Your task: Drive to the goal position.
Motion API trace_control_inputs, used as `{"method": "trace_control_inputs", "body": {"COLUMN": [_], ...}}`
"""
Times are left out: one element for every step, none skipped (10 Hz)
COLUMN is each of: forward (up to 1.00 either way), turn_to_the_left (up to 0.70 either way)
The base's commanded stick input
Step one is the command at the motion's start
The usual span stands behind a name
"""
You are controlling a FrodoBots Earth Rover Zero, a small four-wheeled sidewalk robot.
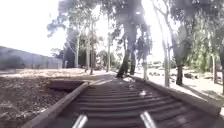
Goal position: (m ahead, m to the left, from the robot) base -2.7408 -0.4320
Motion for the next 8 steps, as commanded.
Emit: {"method": "trace_control_inputs", "body": {"forward": [0.85, 0.85, 0.85, 0.85, 0.85, 0.85, 0.85, 0.85], "turn_to_the_left": [0.0, 0.0, 0.0, 0.0, 0.0, 0.0, 0.0, 0.08]}}
